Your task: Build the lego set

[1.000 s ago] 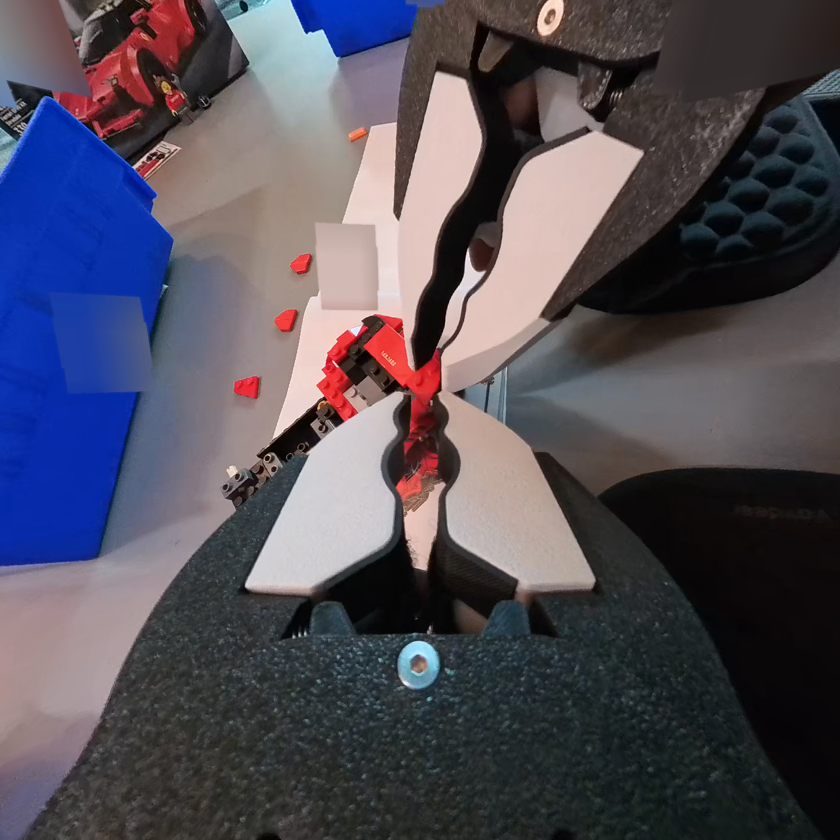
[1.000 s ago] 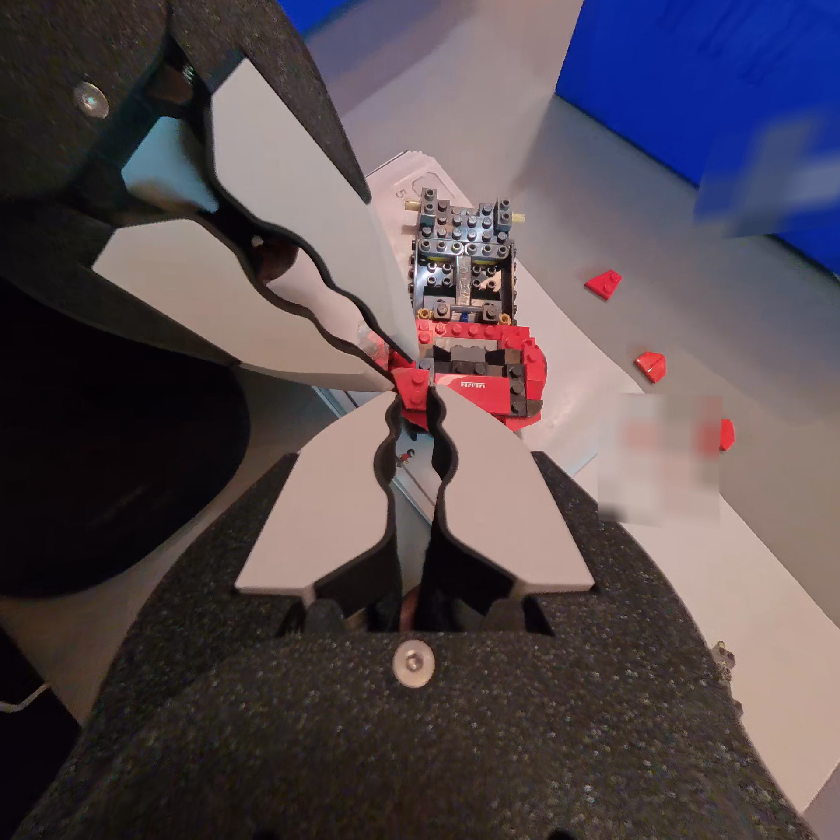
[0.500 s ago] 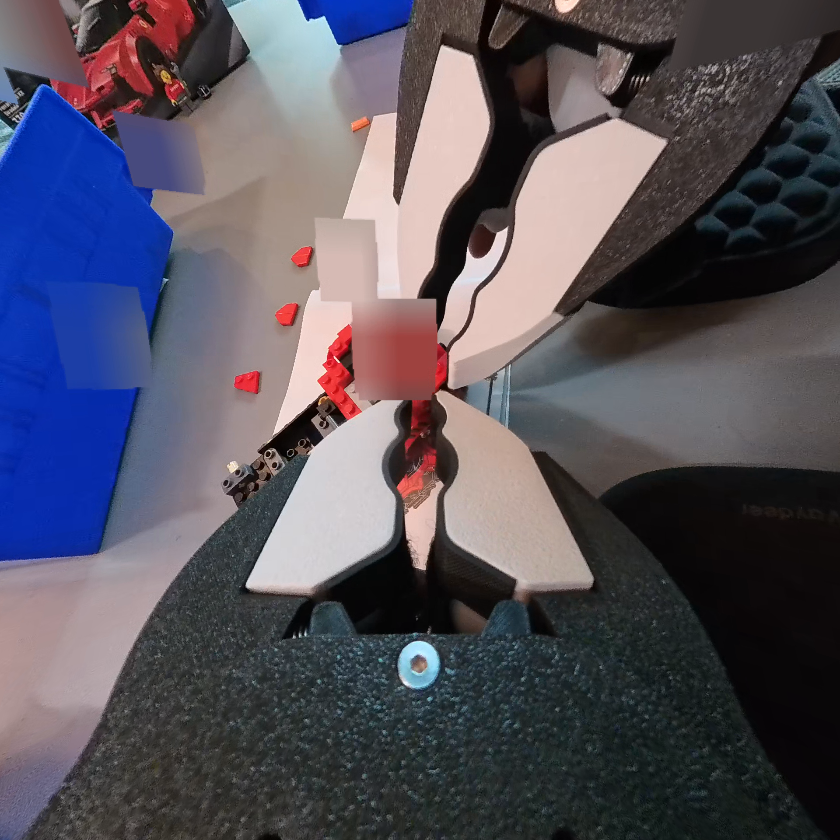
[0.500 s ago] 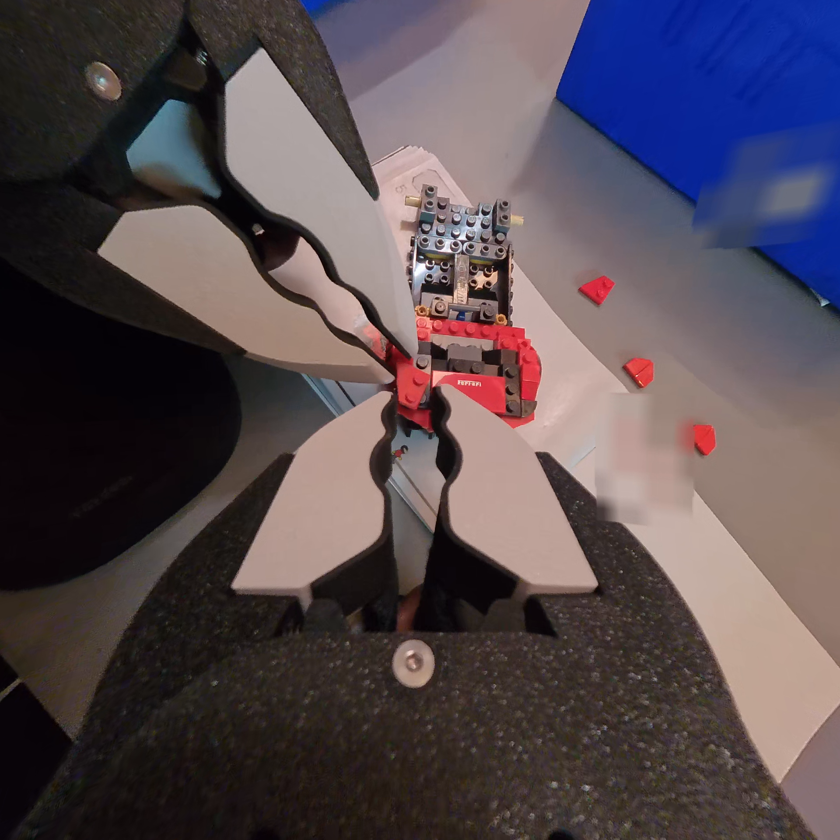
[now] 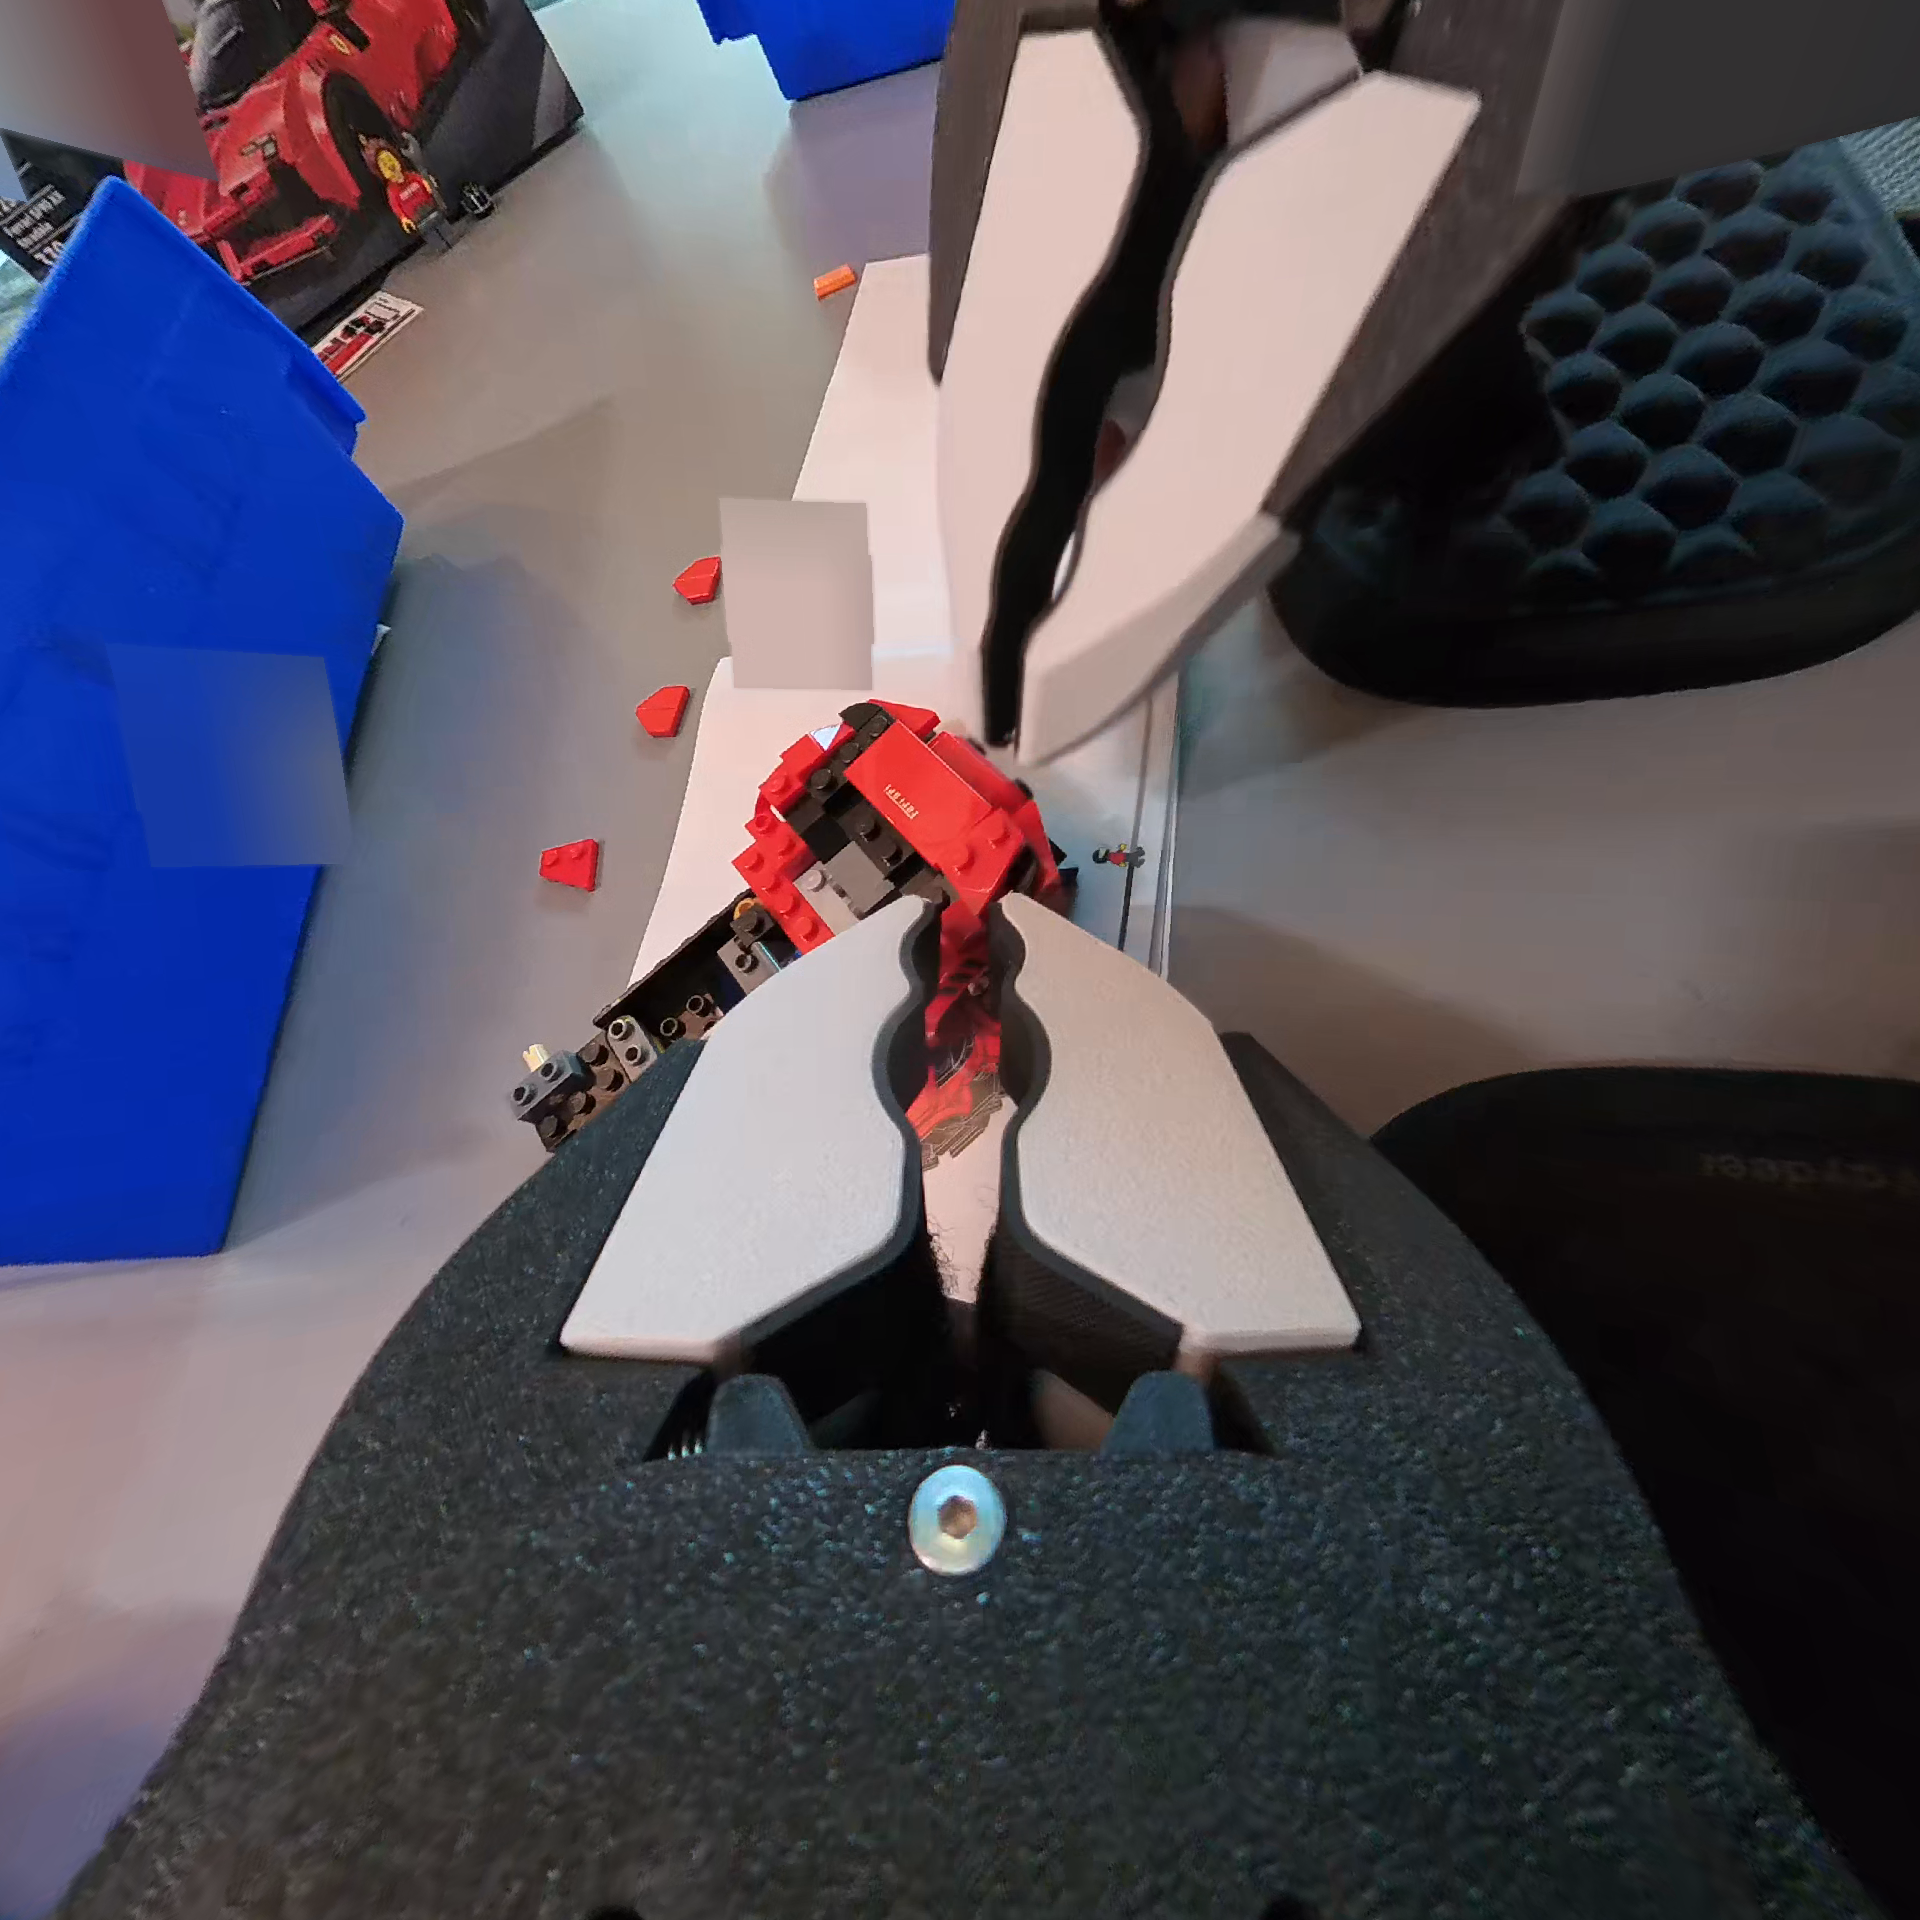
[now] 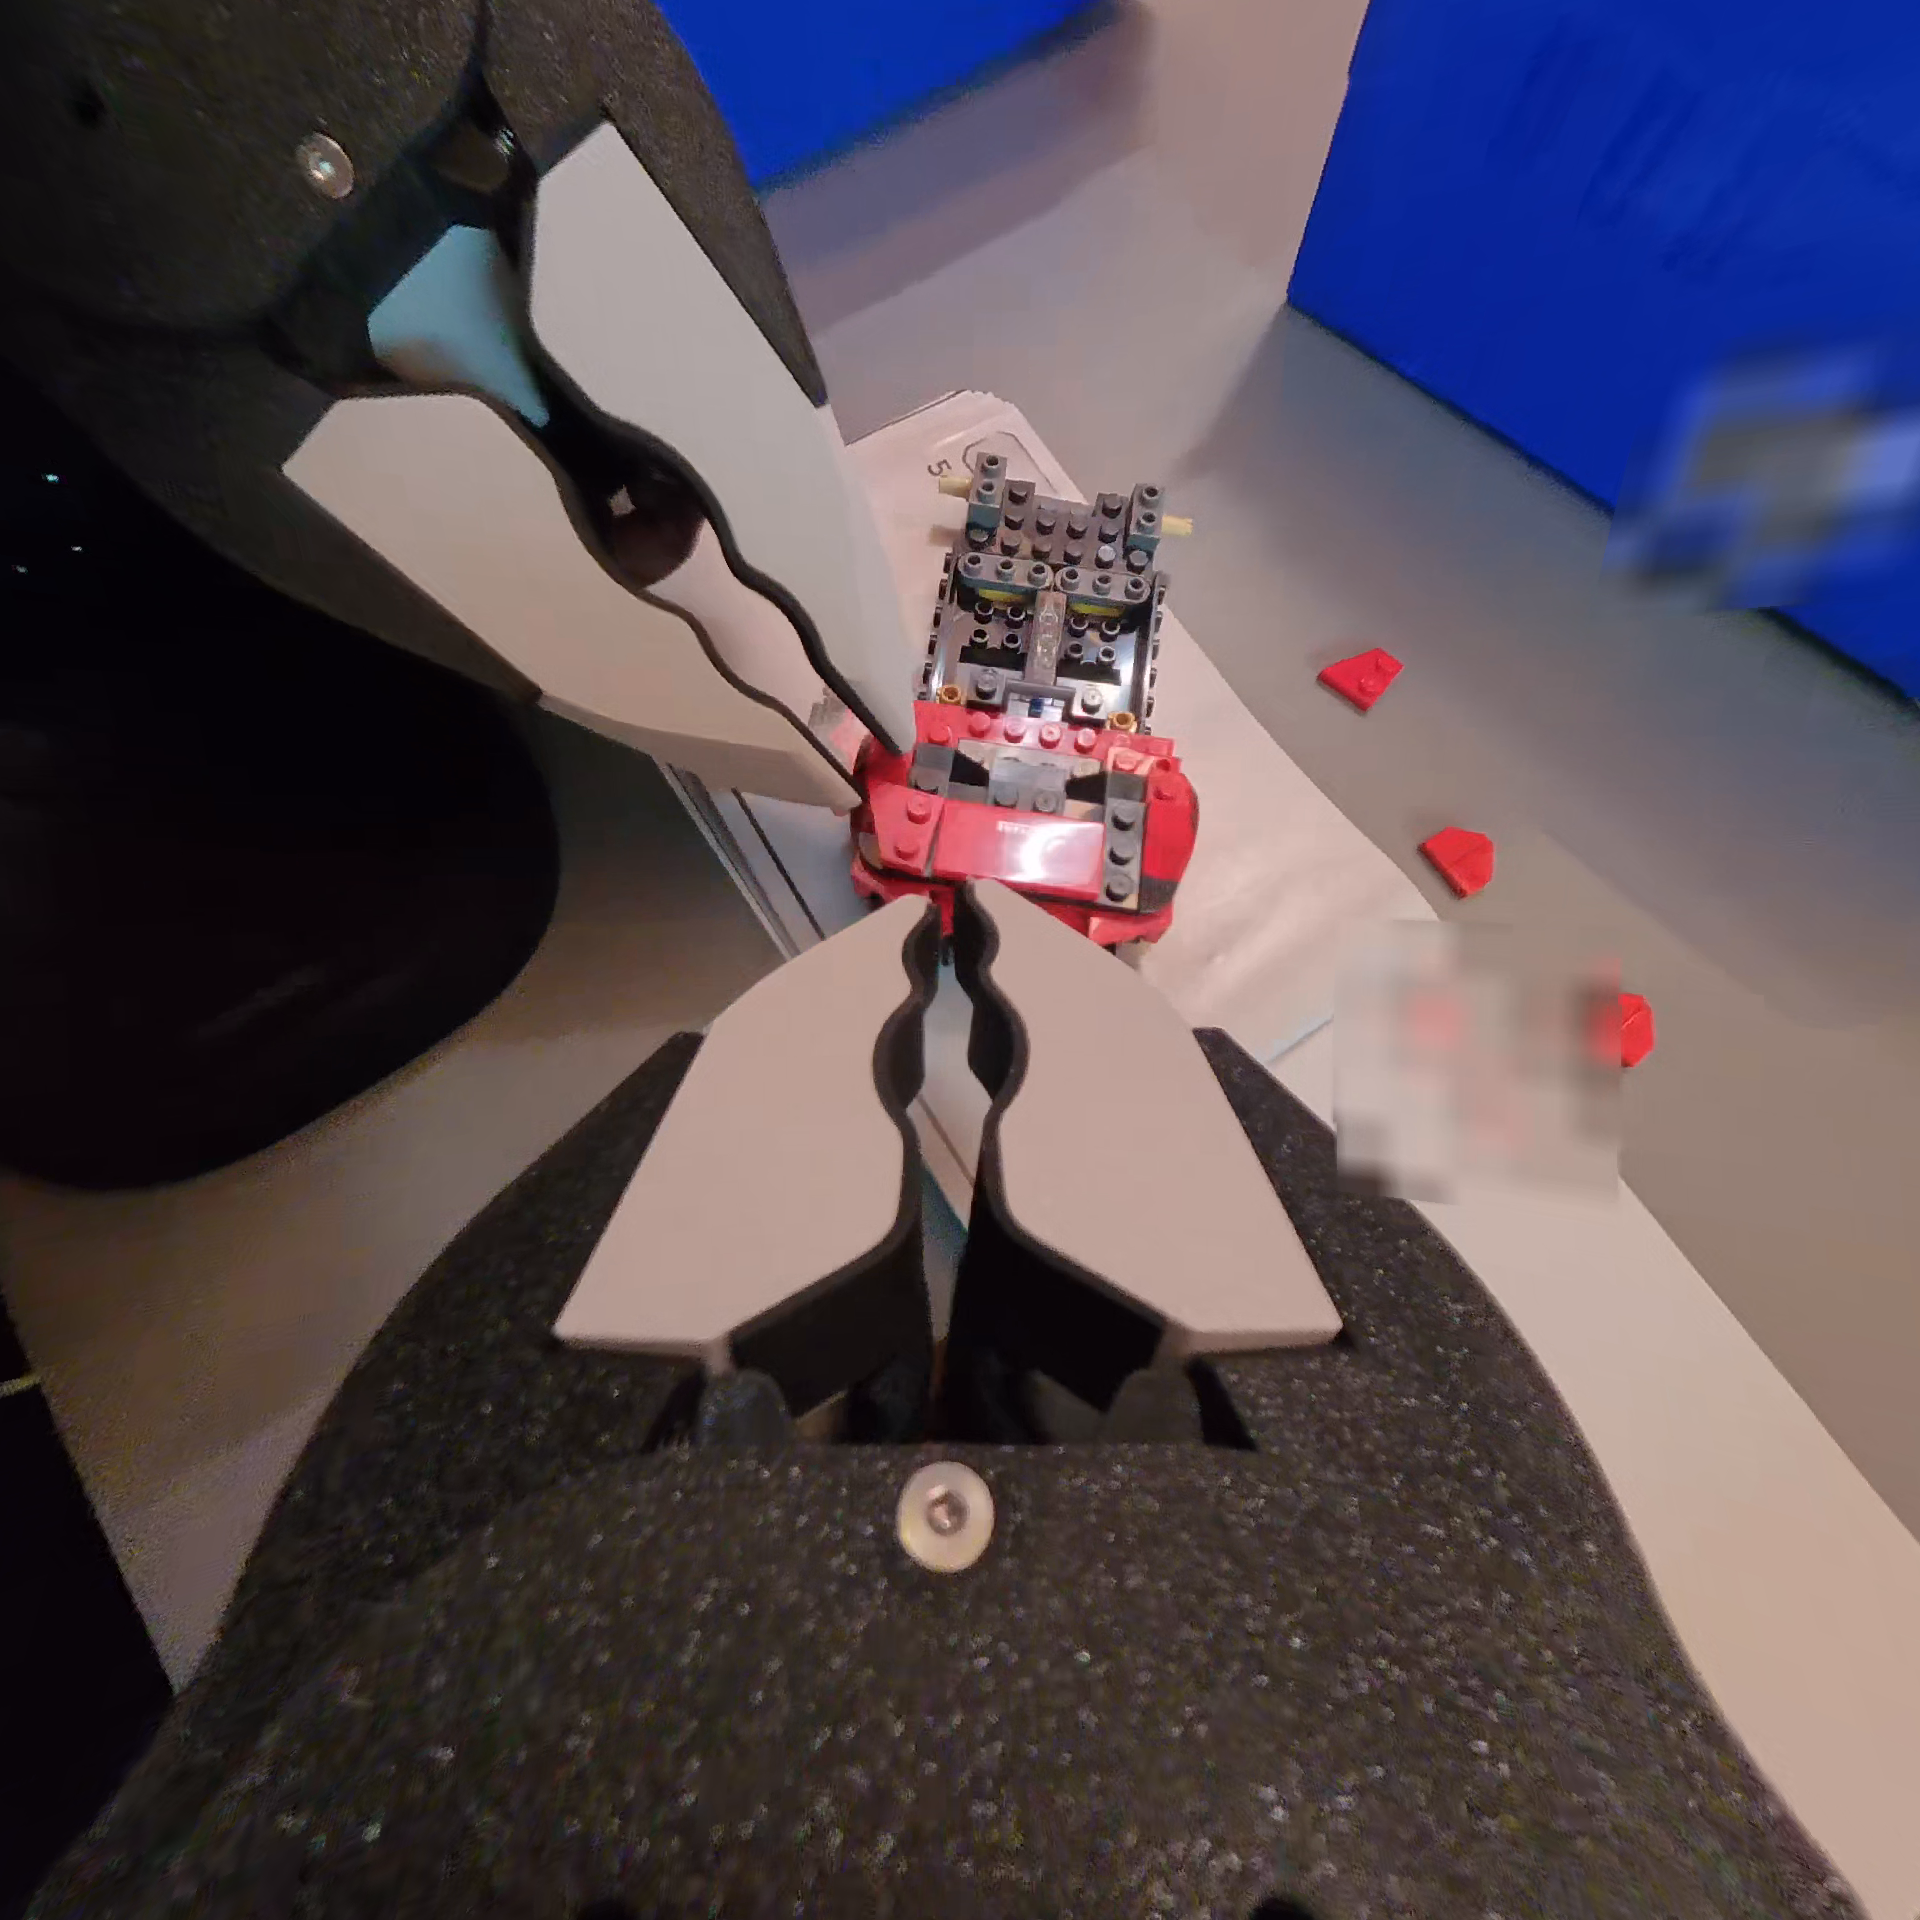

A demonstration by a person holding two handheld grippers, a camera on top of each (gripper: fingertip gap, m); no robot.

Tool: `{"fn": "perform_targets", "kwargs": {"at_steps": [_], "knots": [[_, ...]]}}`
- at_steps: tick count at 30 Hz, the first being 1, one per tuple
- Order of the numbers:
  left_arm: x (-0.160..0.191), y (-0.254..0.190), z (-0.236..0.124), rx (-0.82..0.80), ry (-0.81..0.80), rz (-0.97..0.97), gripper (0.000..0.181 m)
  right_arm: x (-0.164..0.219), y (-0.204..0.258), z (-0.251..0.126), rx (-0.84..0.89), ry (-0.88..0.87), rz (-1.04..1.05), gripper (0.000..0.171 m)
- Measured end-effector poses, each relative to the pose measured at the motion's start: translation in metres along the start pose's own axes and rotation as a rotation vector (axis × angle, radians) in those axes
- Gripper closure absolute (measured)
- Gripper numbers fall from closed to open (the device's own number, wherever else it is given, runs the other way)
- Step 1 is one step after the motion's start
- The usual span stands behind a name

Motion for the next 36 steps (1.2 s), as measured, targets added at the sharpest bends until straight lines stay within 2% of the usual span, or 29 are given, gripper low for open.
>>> {"fn": "perform_targets", "kwargs": {"at_steps": [7,15,18,24,28,36], "knots": [[-0.001,0.0,0.0,-0.004,0.002,-0.01,0.171,0.014,-0.008,-0.008,-0.096,-0.017,0.066,0.17],[-0.007,0.002,-0.004,-0.041,-0.016,-0.037,0.171,0.015,-0.01,-0.016,-0.099,-0.048,0.039,0.17],[-0.007,0.003,-0.005,-0.058,-0.003,-0.024,0.17,0.012,-0.027,-0.037,-0.08,-0.123,0.068,0.17],[-0.007,0.006,-0.007,-0.081,0.006,-0.022,0.17,0.019,-0.094,-0.11,0.118,-0.299,0.24,0.169],[-0.007,0.007,-0.006,-0.087,0.014,-0.011,0.17,0.026,-0.109,-0.142,0.155,-0.38,0.3,0.168],[-0.01,0.005,-0.004,-0.089,0.033,0.001,0.169,0.038,-0.104,-0.128,0.137,-0.332,0.267,0.166]]}}
Point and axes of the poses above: each gripper's, where its closed fingertips meet, z out along the fingers, x out of its underside, y = z × x across the jaws, the point moved 2 cm from there along -z, back along the fingers, and after that the axes turned 3 degrees about z, right-handed, at the moved point
